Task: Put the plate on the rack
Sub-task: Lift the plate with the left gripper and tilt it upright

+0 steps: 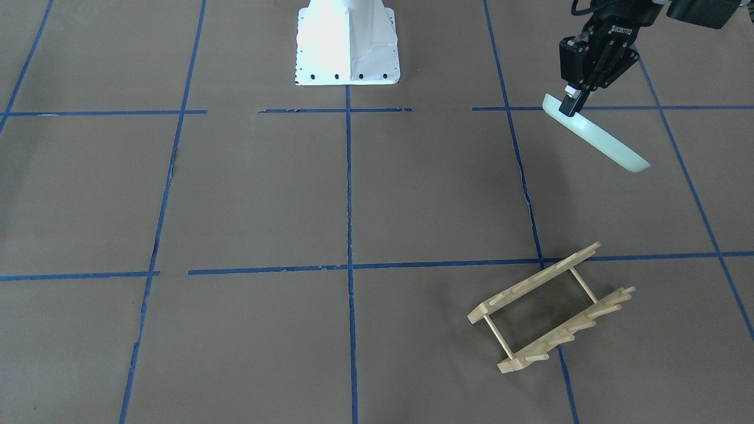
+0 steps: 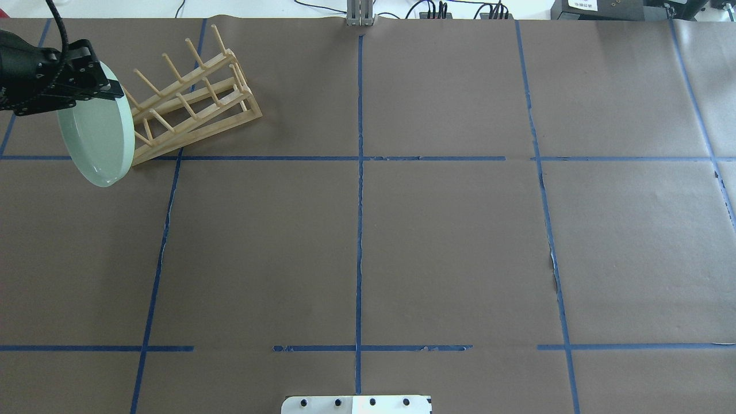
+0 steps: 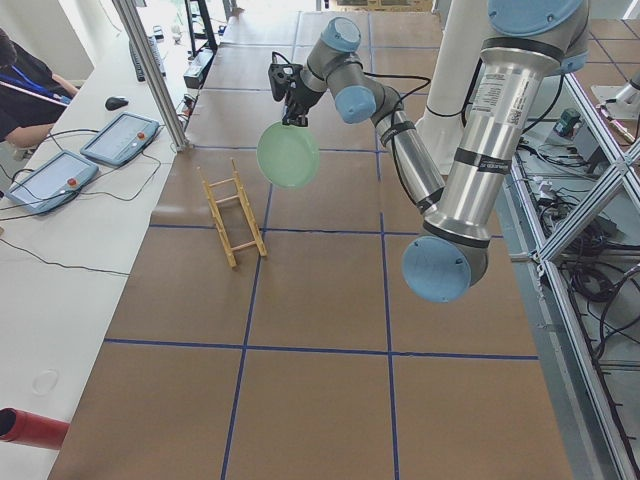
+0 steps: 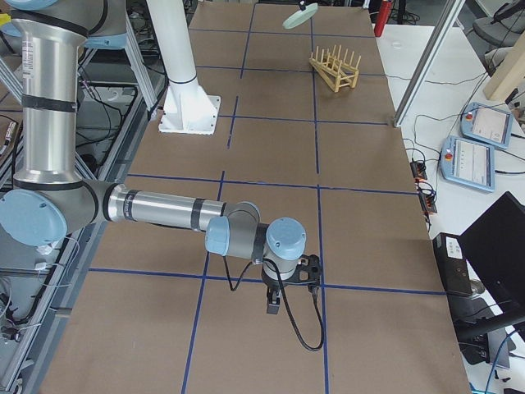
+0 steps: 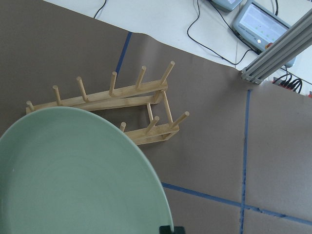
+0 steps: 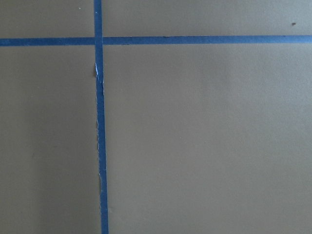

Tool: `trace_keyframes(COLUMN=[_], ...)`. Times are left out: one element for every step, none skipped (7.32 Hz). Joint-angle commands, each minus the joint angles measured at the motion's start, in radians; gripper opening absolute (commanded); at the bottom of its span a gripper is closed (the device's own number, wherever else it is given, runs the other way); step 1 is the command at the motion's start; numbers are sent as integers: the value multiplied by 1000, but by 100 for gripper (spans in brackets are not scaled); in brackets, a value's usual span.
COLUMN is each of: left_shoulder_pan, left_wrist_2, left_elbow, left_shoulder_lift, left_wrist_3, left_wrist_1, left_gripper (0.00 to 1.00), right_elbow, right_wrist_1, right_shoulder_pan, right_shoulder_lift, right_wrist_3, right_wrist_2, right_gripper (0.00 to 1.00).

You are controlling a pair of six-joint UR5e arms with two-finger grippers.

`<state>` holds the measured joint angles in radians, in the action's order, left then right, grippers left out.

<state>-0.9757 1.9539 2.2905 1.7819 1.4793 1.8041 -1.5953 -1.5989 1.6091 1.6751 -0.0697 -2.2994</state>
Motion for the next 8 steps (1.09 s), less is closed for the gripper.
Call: trace_keyframes(left_shoulder_pan=[0,0,0,0,-1,-12,-49,-66], left_wrist_2=[-9,-13,-12,-10,-12,-15,-18,-36], left_elbow=[-49,-110,-149,-173,-216,-286,-369,-431], left_shoulder_lift=[-222,-284,-298,-298,-282,-256,-186,-124], left_wrist_3=[221,301,379,435,435,432,432,434], left_wrist_1=[522,760,902,1008,1122,1240,1317,1362], left_gripper=[0,0,0,0,0,0,0,0], right_elbow=[0,0,0,0,0,0,0,0], right_wrist_1=[-1,0,1,1,1,1,1,1], right_shoulder_pan=[0,0,0,0,0,0,0,0], right_shoulder_lift=[0,0,0,0,0,0,0,0], right_wrist_3=[-1,1,-1,1,1,-1,-1,1], right_wrist_2=[0,0,0,0,0,0,0,0], right_gripper=[100,100,100,100,100,100,100,100])
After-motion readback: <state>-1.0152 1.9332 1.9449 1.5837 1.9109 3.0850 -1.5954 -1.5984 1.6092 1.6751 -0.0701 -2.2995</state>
